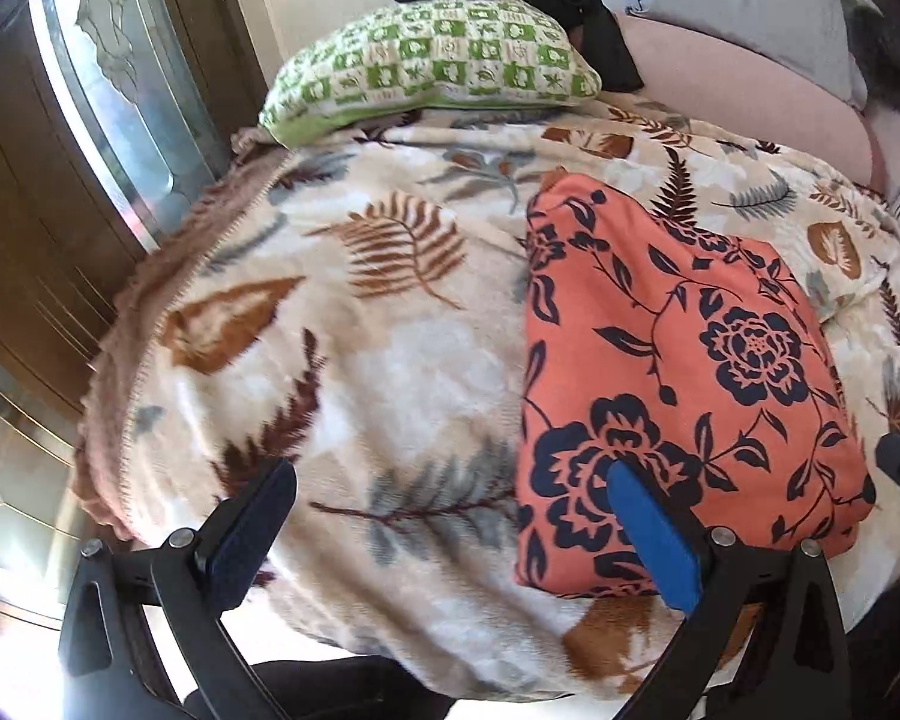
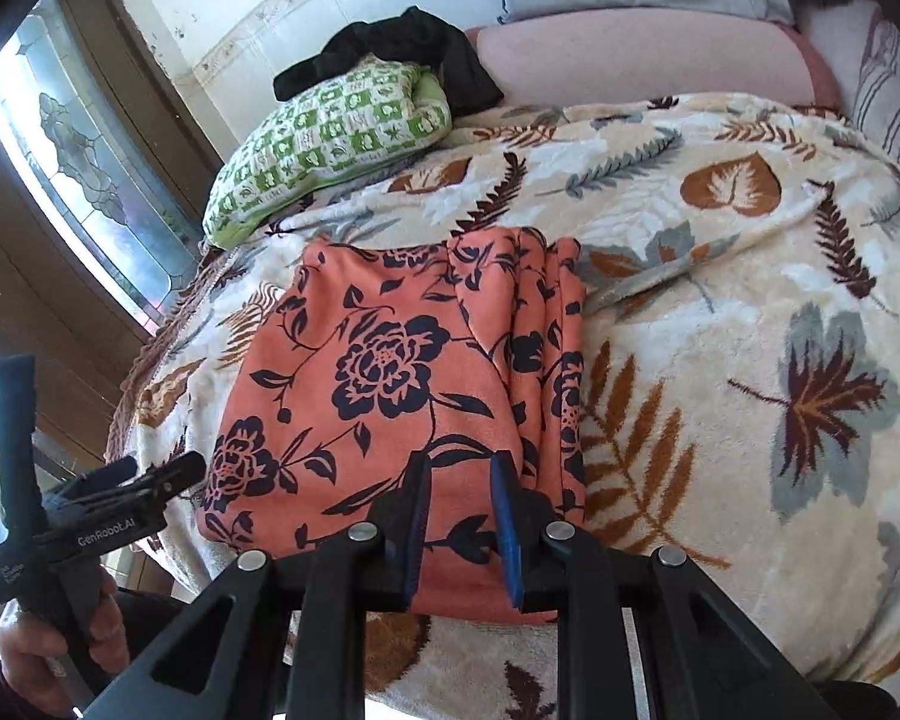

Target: Fold small clothes

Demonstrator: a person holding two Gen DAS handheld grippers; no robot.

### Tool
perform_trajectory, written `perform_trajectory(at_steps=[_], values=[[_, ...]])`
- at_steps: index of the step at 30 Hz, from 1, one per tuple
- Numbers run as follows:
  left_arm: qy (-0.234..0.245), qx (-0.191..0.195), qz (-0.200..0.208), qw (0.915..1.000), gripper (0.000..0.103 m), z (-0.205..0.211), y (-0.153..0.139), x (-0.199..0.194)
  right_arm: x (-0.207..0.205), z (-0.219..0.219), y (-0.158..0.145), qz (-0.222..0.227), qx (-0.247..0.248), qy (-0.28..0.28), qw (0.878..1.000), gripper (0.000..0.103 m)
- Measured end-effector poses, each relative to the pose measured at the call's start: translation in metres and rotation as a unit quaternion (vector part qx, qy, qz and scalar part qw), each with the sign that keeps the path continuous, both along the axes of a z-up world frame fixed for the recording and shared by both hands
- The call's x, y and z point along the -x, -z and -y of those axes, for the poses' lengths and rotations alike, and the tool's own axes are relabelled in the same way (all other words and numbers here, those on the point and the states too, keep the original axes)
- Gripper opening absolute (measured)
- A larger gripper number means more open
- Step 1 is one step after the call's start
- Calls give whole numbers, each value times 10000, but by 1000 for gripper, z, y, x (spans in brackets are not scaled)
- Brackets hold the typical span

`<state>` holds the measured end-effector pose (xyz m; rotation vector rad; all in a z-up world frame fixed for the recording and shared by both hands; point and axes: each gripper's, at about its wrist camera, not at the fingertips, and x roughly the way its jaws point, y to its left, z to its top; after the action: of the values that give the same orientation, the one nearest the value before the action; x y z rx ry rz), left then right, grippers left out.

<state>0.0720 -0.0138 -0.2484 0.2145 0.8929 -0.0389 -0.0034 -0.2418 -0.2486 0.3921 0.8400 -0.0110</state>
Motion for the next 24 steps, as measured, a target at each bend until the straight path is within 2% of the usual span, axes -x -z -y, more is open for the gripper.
perform_trajectory(at_steps=[3,5,8,12,18,24], values=[[-145,-636,195,9977,103,4,-14,12,12,-8,-16,116,120,12,9999,23],[-46,-737,465,9962,103,6,-26,25,18,-14,-26,158,159,-22,9997,23],[134,-499,649,9966,103,-4,-42,38,27,-24,-39,274,243,-85,9993,24],[136,-140,902,9957,103,-12,-63,56,37,-35,-55,451,490,-99,9977,24],[191,347,1422,9890,103,-27,-89,78,56,-42,-79,912,724,56,9932,24],[123,379,1640,9857,103,-33,-105,88,67,-48,-98,1163,770,181,9901,24]])
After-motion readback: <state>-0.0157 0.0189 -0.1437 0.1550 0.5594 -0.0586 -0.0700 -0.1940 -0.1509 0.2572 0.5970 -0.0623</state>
